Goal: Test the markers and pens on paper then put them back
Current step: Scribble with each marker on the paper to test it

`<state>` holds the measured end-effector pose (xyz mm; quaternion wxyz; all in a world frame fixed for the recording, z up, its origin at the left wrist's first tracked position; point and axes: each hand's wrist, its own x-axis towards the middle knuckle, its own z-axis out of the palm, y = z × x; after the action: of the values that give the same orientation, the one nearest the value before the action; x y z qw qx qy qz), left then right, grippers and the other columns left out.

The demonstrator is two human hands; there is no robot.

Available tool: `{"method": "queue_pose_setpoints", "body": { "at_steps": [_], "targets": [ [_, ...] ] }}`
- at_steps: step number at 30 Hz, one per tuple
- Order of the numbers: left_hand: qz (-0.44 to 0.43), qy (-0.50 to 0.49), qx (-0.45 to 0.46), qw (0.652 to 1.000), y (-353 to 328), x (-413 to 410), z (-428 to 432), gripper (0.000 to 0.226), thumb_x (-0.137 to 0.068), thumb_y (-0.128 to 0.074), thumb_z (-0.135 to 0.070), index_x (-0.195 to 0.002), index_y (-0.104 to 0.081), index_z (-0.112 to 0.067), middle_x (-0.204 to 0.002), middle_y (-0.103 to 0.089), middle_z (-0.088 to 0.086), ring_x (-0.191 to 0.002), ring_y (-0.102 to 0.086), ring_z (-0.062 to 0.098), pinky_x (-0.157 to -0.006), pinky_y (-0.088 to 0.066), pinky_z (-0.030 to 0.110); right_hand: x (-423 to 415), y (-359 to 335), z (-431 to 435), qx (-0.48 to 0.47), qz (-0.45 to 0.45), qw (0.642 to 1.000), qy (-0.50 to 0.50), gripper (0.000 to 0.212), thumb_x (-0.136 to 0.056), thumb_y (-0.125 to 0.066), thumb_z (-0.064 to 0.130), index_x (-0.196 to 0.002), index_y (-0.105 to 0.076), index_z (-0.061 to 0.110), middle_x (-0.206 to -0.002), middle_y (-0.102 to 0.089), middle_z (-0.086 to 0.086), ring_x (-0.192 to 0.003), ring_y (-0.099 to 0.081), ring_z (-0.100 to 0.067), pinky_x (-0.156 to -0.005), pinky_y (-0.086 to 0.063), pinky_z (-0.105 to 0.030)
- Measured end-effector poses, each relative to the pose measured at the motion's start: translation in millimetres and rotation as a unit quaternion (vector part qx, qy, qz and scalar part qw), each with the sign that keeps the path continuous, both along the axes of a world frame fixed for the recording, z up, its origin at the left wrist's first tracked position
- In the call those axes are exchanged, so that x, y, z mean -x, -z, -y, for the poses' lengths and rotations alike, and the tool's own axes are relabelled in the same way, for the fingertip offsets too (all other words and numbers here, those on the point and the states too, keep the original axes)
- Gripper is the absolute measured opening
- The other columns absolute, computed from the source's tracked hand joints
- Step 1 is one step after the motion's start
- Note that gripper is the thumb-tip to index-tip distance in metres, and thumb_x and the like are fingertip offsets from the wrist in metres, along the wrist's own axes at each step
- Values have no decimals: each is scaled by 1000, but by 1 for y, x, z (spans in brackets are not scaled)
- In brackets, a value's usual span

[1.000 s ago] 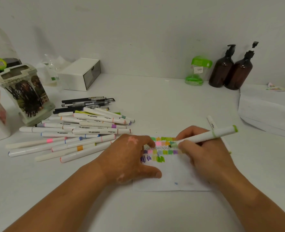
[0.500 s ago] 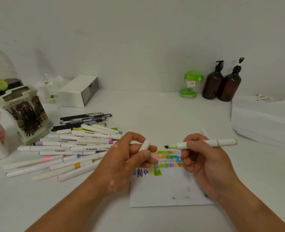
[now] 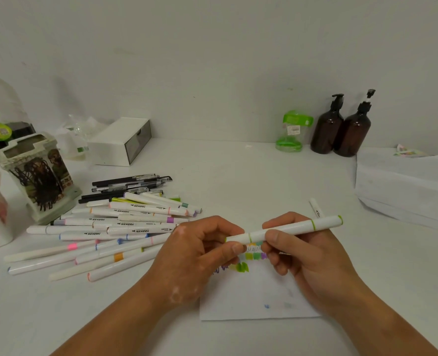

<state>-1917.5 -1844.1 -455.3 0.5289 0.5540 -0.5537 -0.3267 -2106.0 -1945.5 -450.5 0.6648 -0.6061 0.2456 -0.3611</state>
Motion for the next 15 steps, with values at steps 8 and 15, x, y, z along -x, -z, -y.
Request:
{"method": "queue_pose_setpoints", "body": {
  "at_steps": [8, 15],
  "targets": [
    [-31, 14, 1, 999, -5, 6, -2, 10, -86, -69, -27, -95, -72, -26, -84, -77, 3, -73, -74, 19, -67, -57, 22, 0, -3, -1, -17, 11, 1000, -7, 25, -70, -88, 26, -87, -78, 12, -72, -68, -16, -61, -63, -21, -53, -52, -27],
    [46, 11, -1, 999, -3, 15, 0, 14, -90, -72, -30, -102, -68, -35, -83, -76, -5, -74, -72, 14, -70, -58, 23, -2, -9, 2, -3, 18, 999, 51, 47, -63, -88, 57, -92, -81, 21, -81, -71, -2, -73, -69, -15, -60, -56, -24]
  ]
}}
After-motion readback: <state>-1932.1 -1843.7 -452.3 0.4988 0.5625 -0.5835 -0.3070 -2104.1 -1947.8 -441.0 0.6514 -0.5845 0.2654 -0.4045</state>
